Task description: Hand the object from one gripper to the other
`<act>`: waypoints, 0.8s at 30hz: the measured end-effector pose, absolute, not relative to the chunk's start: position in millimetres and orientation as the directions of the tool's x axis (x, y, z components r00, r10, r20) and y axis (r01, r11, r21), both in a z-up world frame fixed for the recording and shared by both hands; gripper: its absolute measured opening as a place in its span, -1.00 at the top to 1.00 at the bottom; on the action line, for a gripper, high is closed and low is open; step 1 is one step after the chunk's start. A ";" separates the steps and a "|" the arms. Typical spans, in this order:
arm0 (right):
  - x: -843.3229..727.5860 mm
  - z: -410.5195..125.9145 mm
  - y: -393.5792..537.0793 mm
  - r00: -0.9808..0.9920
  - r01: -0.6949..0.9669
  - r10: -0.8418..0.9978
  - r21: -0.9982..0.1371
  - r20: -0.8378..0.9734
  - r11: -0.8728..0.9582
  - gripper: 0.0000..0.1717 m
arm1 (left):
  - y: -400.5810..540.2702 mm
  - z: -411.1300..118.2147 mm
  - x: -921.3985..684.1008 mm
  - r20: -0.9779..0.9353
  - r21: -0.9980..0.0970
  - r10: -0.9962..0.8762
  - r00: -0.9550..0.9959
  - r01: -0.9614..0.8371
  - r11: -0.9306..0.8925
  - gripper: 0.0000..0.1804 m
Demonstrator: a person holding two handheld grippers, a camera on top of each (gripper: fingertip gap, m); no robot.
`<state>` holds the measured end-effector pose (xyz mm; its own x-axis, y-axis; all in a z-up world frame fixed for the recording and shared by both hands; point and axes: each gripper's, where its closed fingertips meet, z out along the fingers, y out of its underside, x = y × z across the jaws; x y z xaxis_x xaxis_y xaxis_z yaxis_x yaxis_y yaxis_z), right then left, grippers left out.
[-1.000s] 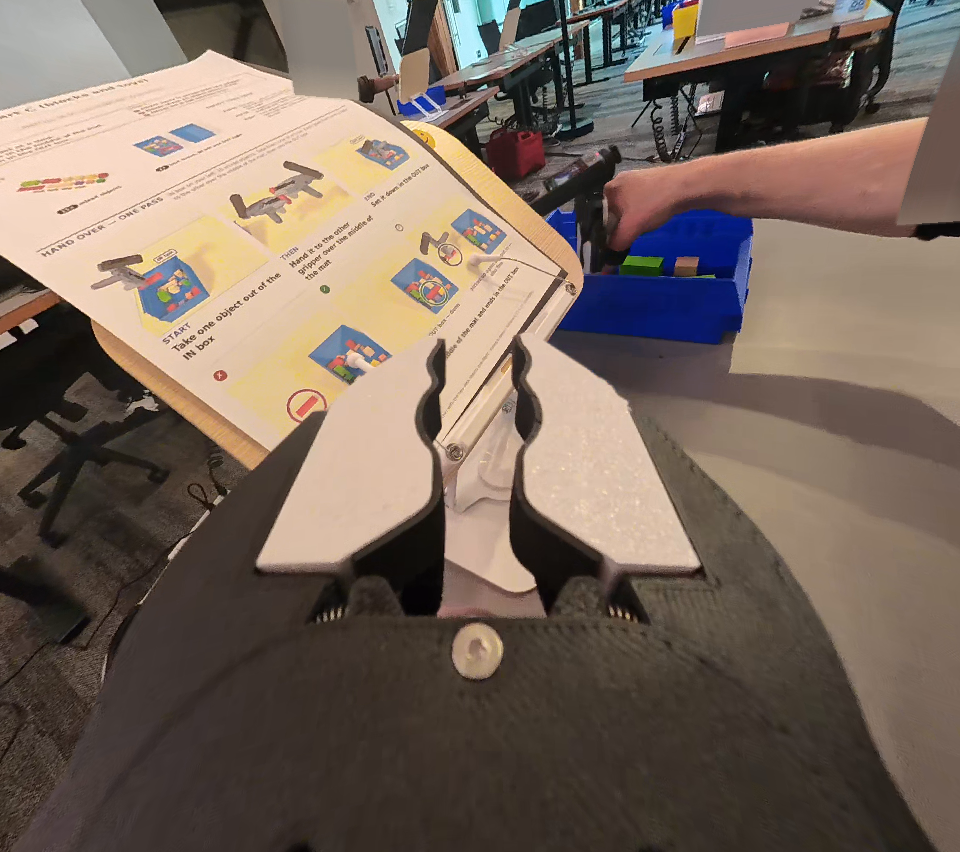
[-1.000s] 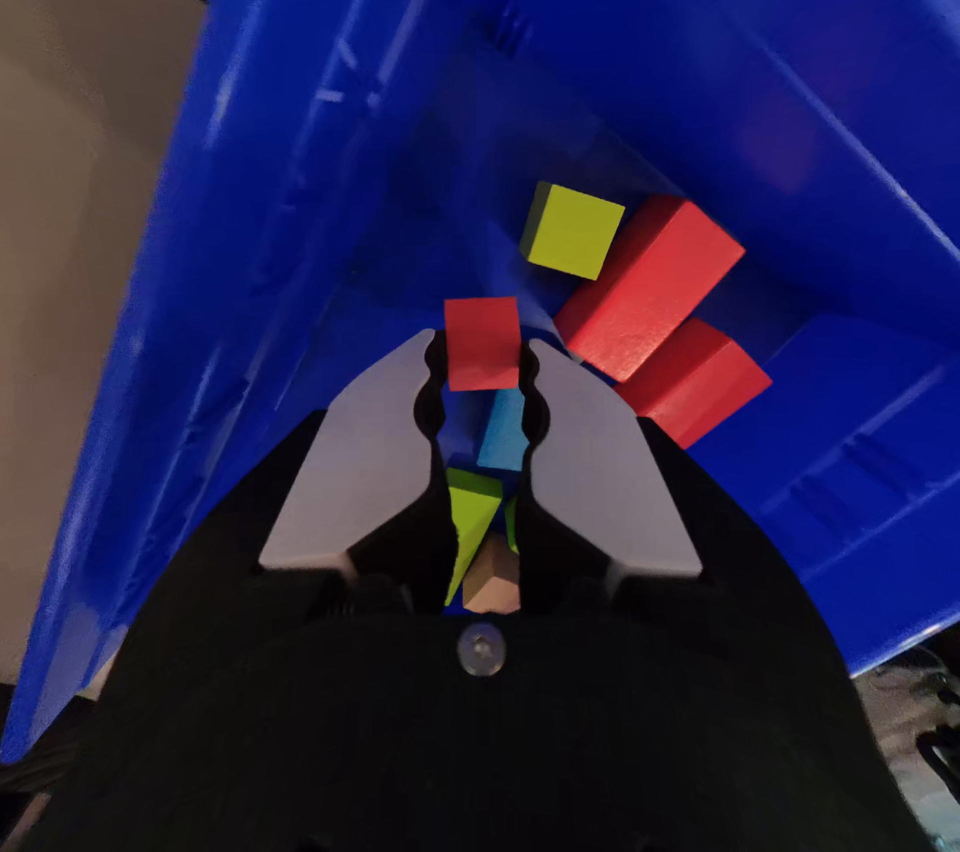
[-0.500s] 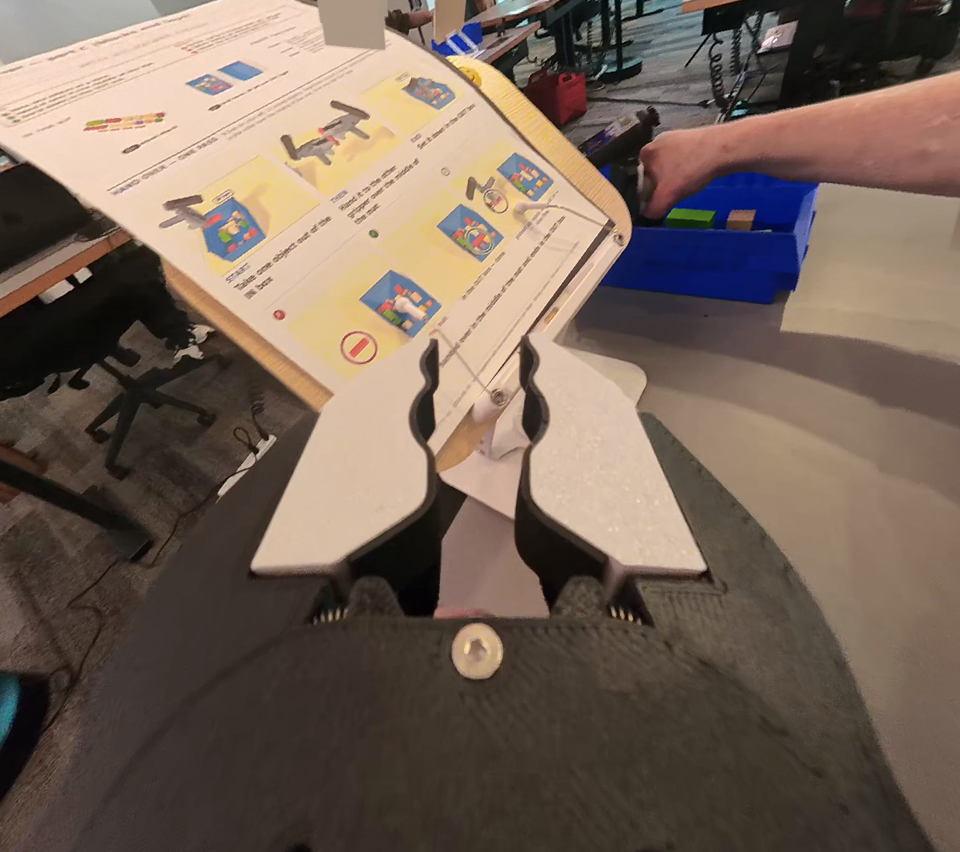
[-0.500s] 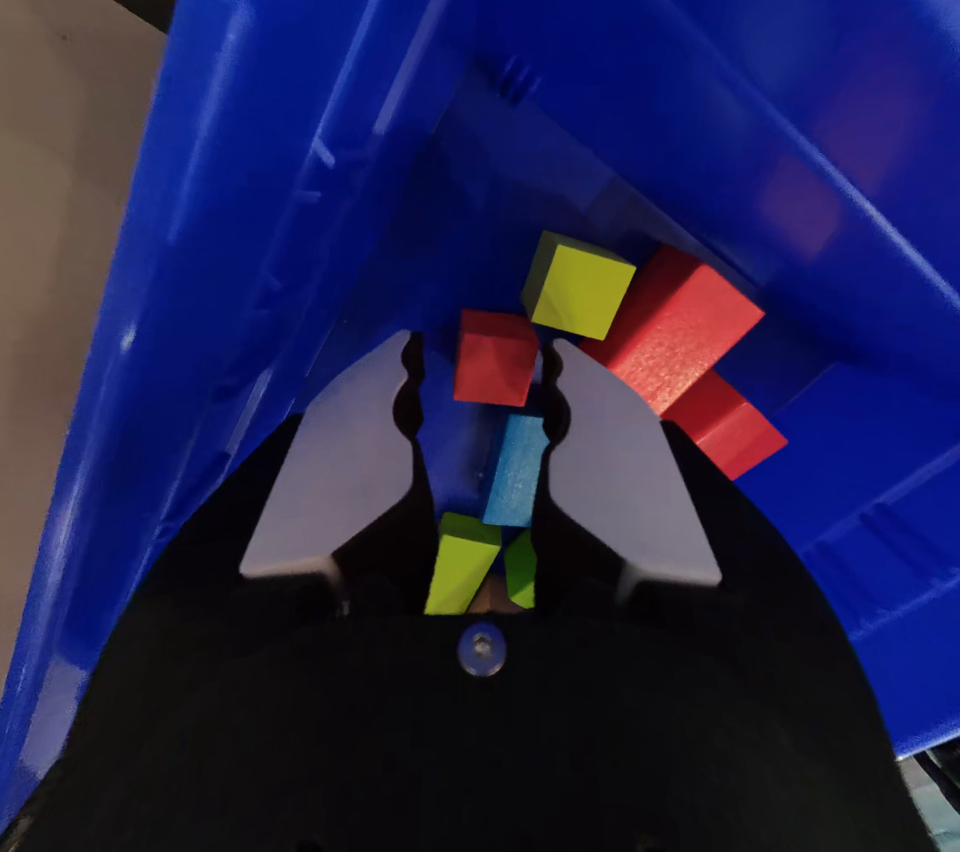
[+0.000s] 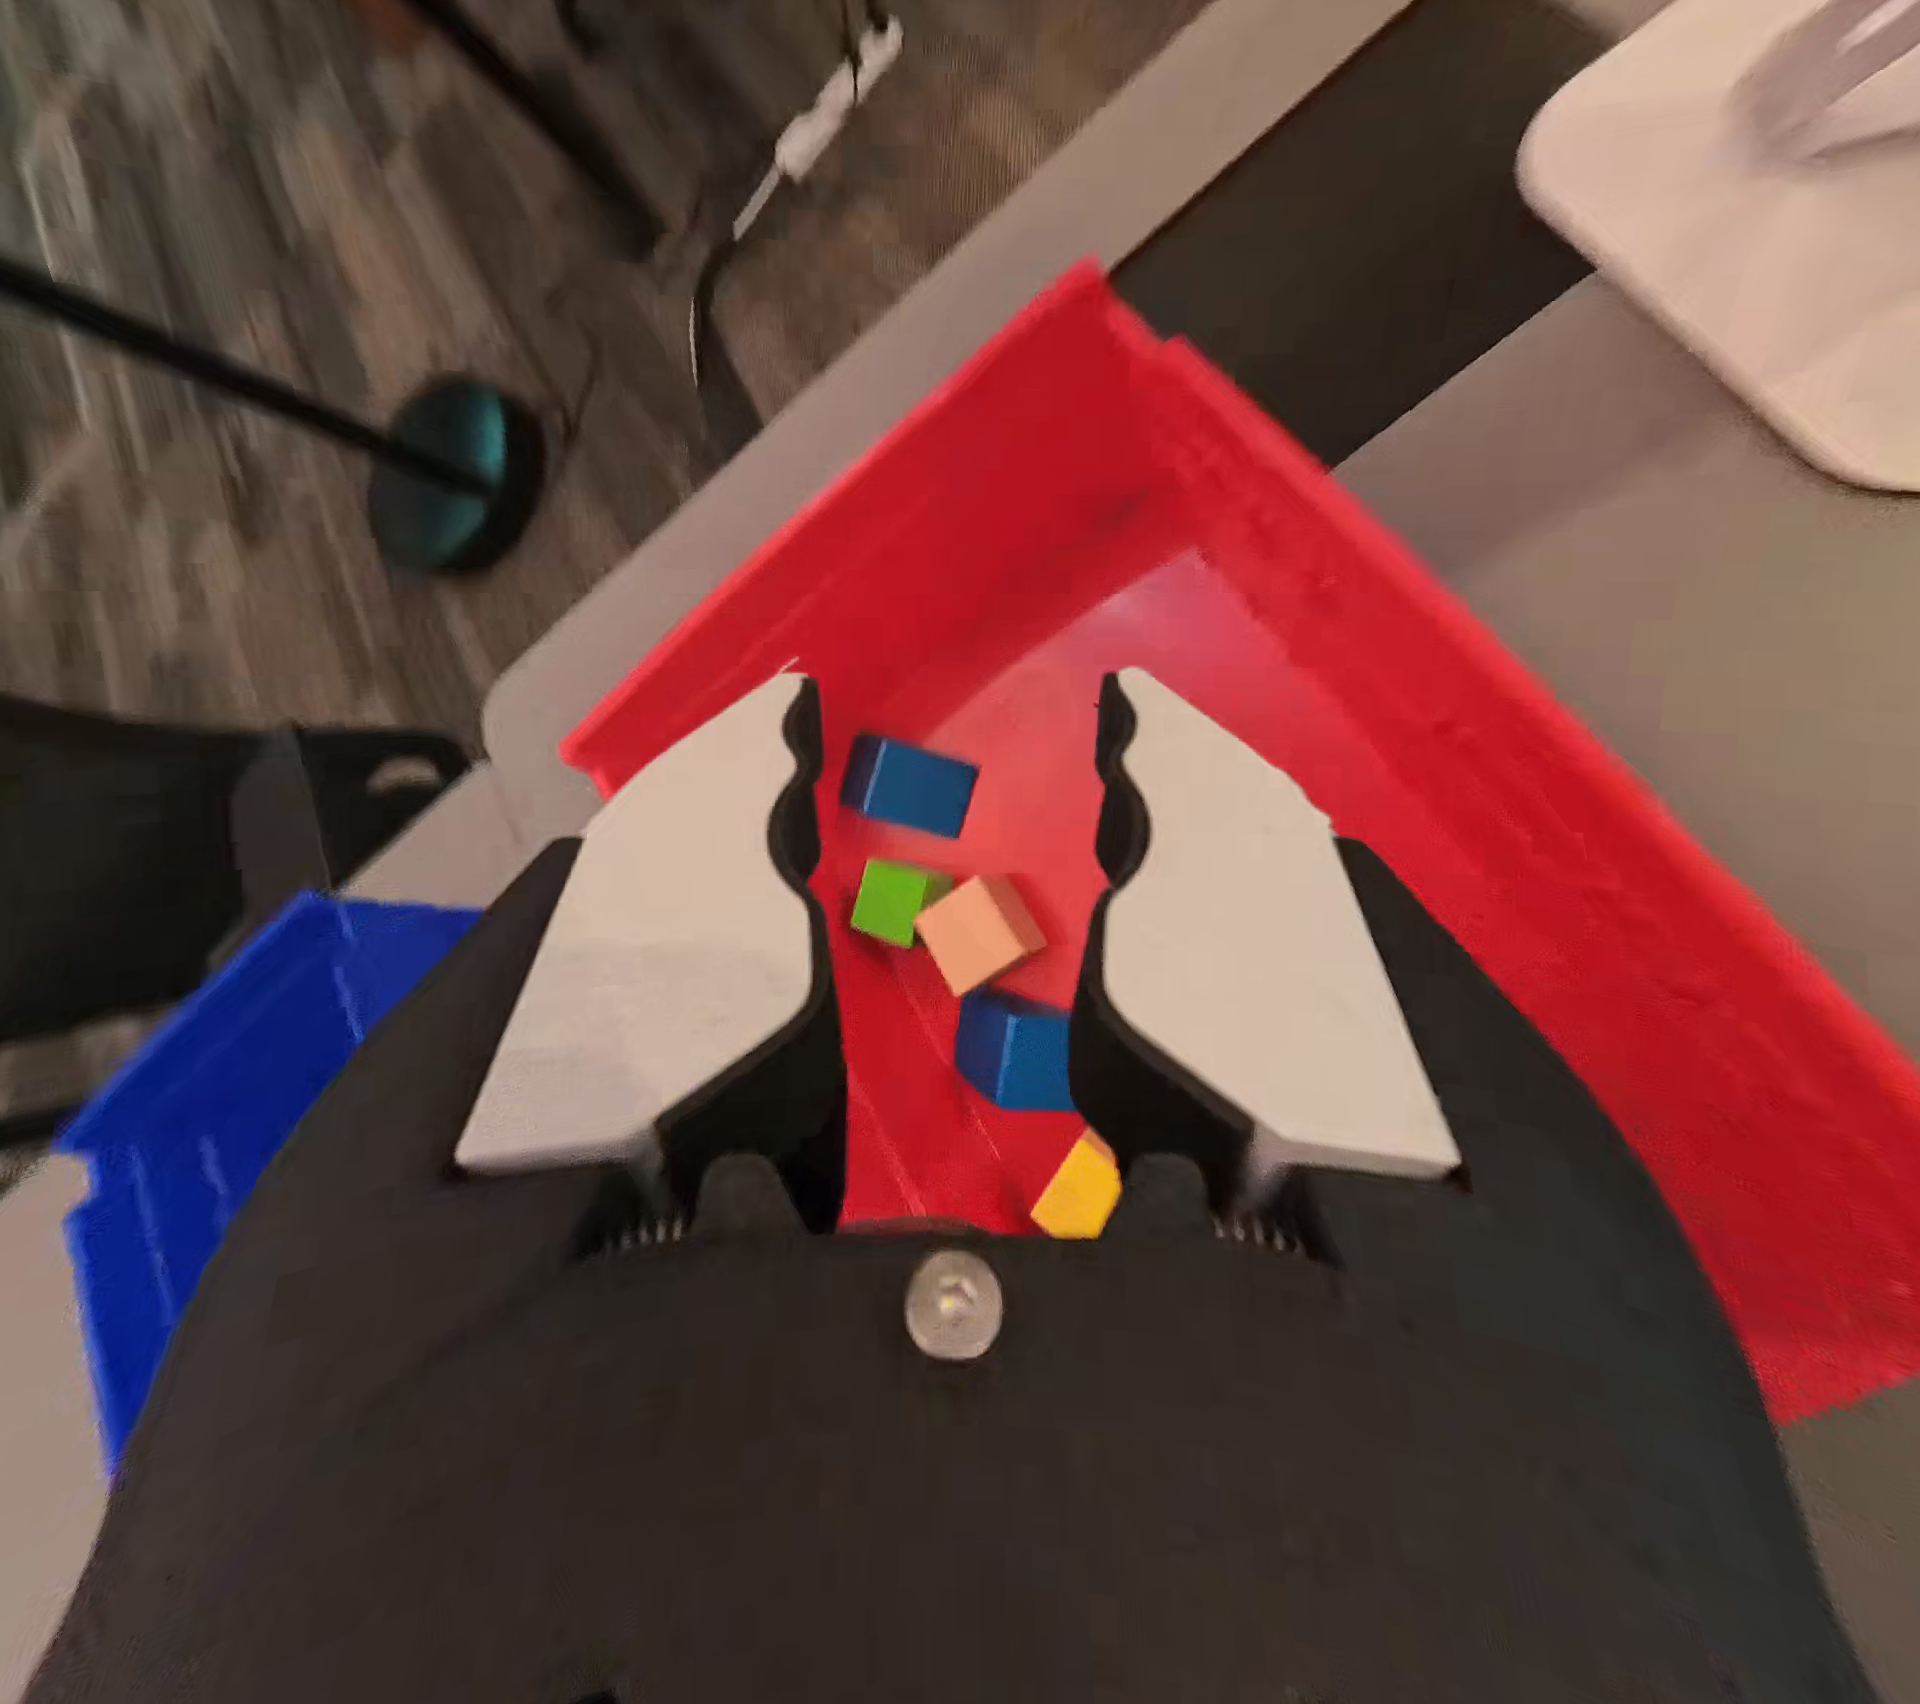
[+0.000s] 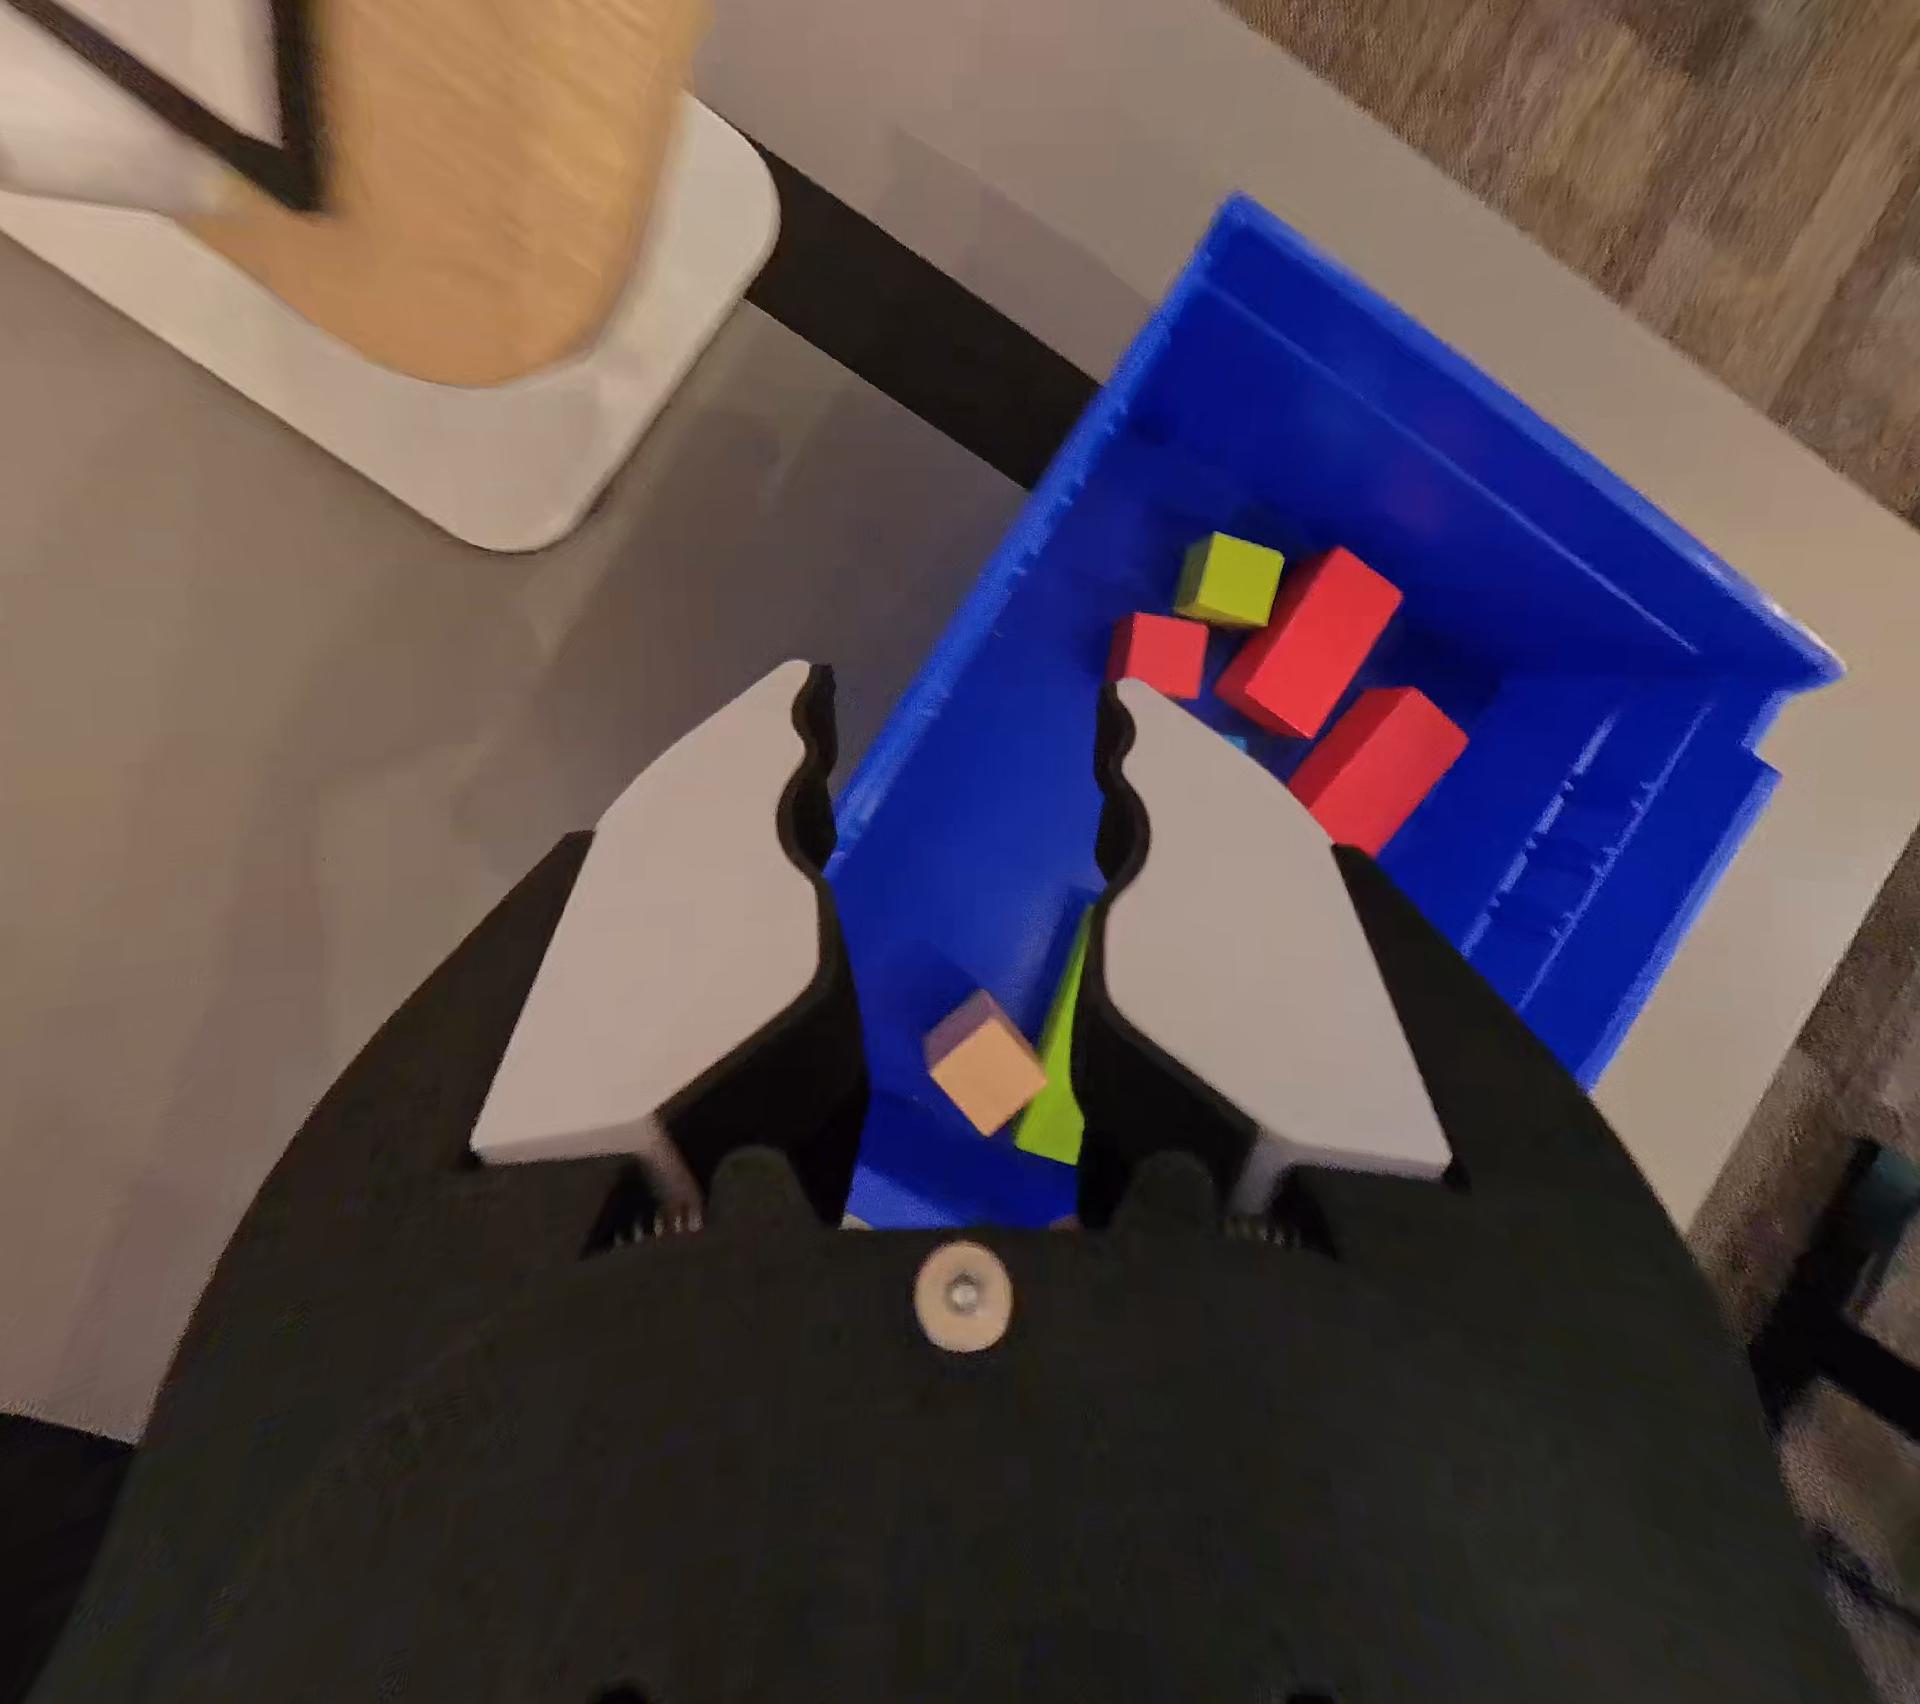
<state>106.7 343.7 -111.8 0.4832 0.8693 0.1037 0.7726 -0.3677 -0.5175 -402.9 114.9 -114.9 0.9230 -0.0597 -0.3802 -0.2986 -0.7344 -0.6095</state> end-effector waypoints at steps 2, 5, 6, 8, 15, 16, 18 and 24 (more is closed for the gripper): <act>95.0 -99.2 329.3 0.472 0.749 0.876 -0.571 0.101 -0.337 0.47 | 113.4 -146.4 -423.0 -0.343 -0.558 -0.032 0.939 -0.231 -0.797 0.43; 77.2 -87.6 310.2 0.436 0.724 0.895 -0.628 0.097 -0.285 0.50 | 113.1 -184.8 -445.5 -0.324 -0.485 0.006 0.946 -0.160 -0.860 0.39; 72.8 -85.7 306.5 0.428 0.719 0.898 -0.639 0.099 -0.273 0.50 | 115.7 -193.0 -451.2 -0.326 -0.479 0.022 0.945 -0.145 -0.866 0.39; 65.0 -83.4 300.7 0.412 0.709 0.905 -0.660 0.101 -0.249 0.51 | 116.3 -209.6 -461.0 -0.313 -0.449 0.082 0.946 -0.071 -0.891 0.40; 56.2 -86.1 294.3 0.386 0.696 0.916 -0.687 0.111 -0.210 0.53 | 117.5 -248.2 -478.7 -0.202 -0.399 0.303 0.931 0.204 -0.894 0.41; 55.5 -87.9 293.6 0.383 0.692 0.918 -0.691 0.104 -0.211 0.53 | 114.9 -251.9 -482.3 -0.203 -0.377 0.316 0.927 0.224 -0.899 0.38; 54.9 -91.4 294.1 0.377 0.693 0.921 -0.690 0.099 -0.210 0.53 | 113.7 -255.2 -485.9 -0.180 -0.366 0.338 0.924 0.256 -0.894 0.44; 54.6 -86.5 293.7 0.371 0.675 0.924 -0.710 0.092 -0.200 0.53 | 118.7 -259.4 -486.1 -0.112 -0.338 0.363 0.925 0.308 -0.889 0.48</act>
<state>54.6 293.7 -86.5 0.3709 0.9240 0.0925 0.6748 -0.1998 -0.7104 -486.1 118.7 -259.4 0.9252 0.3627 -0.1118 0.3079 -0.8894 -0.3378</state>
